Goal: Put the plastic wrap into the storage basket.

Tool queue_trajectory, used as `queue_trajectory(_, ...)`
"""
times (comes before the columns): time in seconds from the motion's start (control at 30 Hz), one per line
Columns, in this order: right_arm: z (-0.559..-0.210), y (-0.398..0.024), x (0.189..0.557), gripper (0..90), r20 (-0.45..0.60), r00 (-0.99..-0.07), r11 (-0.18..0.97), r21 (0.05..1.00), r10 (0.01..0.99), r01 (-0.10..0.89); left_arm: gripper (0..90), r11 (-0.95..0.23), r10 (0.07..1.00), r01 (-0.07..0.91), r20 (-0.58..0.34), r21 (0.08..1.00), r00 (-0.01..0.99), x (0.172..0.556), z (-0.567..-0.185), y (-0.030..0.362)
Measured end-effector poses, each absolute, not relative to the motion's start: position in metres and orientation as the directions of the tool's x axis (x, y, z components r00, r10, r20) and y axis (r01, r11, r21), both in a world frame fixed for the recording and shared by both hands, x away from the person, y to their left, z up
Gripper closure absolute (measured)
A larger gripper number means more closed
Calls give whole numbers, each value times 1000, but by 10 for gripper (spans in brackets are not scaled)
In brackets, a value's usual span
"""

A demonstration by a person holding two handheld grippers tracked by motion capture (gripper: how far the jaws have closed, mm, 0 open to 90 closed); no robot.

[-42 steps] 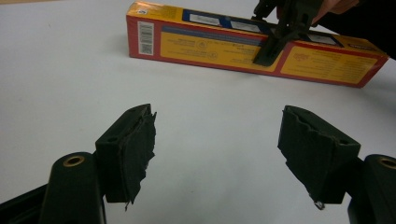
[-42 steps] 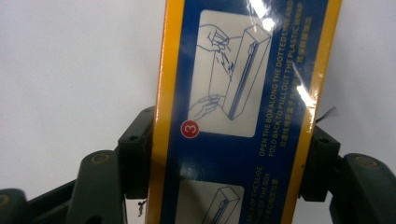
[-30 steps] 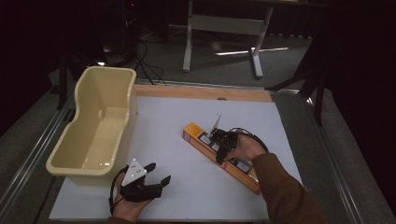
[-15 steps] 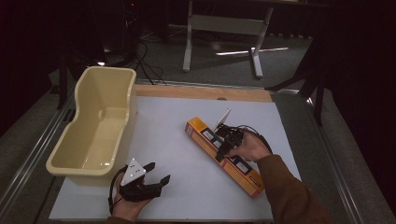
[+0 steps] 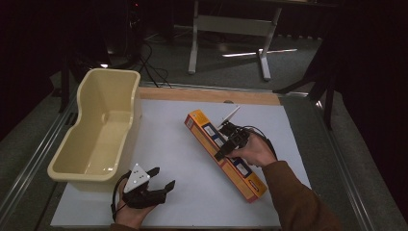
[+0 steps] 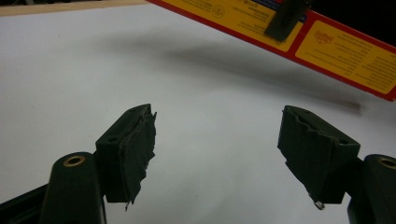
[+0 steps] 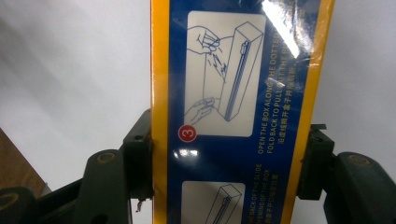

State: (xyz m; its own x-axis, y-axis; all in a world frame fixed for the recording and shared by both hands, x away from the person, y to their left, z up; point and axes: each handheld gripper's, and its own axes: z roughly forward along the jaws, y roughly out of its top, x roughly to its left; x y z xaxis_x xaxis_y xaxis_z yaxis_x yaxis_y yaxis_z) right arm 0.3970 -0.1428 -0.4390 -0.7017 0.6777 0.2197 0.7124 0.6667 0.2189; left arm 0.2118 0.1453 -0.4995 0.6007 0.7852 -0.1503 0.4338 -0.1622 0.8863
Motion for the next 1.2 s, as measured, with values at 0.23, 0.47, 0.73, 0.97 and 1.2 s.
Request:
queue_trajectory(0.23, -421, -137, 397, 390, 255, -686, 629, 275, 682, 727, 268, -157, 788, 430, -149, 889, 597, 211, -499, 147)
queue_trajectory(0.47, -405, -123, 395, 389, 268, -695, 630, 293, 668, 719, 270, -164, 784, 427, -144, 889, 603, 211, -498, 146)
queue_trajectory(0.73, -385, -109, 392, 389, 269, -719, 636, 339, 640, 693, 269, -155, 787, 422, -147, 893, 599, 210, -497, 147)
queue_trajectory(0.97, -365, -93, 393, 390, 329, -722, 613, 384, 608, 691, 269, -157, 784, 422, -147, 893, 603, 210, -497, 146)
queue_trajectory(1.2, -351, -79, 399, 390, 371, -708, 584, 401, 600, 705, 269, -151, 784, 417, -149, 896, 603, 209, -496, 147)
